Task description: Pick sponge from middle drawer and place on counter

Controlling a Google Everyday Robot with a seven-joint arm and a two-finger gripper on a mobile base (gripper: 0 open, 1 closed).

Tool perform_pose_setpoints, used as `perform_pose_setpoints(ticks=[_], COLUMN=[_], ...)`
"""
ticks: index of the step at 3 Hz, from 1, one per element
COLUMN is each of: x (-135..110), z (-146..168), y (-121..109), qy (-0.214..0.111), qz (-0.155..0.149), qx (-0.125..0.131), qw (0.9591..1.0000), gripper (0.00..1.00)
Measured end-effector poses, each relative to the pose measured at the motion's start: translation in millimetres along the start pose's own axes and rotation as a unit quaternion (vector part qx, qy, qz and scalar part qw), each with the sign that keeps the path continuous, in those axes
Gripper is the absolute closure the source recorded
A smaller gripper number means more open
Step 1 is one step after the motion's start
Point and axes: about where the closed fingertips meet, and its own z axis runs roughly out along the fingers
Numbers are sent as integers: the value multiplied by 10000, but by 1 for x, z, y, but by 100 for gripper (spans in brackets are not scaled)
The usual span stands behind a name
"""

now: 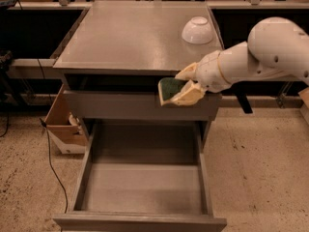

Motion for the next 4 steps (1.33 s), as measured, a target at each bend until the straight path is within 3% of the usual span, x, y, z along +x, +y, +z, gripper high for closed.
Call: perform_pose_setpoints(ticks=[1,2,3,4], x=[-57,-123,-164,-164], z=[-21,-1,32,32], y=[-37,-92,-127,-127], qy=[-165,-514,-825,-825], qz=[-508,-1066,-1360,-1360], qx=[216,452,591,591], qw=[9983,9919,9855,9855], gripper=[100,100,100,100])
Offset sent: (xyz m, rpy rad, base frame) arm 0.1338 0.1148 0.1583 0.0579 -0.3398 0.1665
